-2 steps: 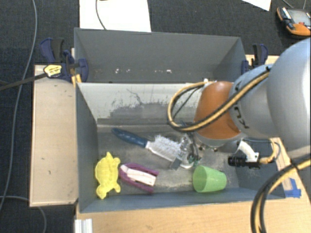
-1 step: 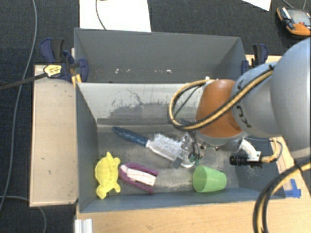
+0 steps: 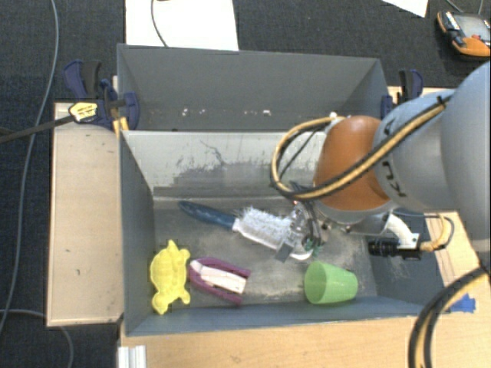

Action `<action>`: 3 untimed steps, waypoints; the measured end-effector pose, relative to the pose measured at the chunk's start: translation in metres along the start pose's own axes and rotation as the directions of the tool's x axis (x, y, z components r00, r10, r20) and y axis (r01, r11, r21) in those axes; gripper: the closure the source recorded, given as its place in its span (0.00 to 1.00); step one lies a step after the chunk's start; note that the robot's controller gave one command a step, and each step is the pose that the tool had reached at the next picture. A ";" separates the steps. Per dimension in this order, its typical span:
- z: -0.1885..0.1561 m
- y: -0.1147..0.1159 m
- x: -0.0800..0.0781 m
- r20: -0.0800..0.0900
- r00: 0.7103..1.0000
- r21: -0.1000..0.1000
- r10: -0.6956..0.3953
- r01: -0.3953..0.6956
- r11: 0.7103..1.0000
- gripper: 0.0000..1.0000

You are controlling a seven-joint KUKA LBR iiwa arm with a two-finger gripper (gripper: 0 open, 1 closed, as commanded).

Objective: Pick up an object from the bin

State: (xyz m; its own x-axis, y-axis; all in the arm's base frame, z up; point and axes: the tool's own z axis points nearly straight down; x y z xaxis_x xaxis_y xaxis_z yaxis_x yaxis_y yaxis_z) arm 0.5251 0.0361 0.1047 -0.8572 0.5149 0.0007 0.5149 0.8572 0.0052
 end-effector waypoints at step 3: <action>-0.083 0.001 -0.001 0.002 1.000 -0.002 -0.006 0.006 1.000 1.00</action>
Offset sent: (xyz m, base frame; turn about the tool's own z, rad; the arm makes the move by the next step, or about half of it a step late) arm 0.0007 0.0001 0.0899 -0.0005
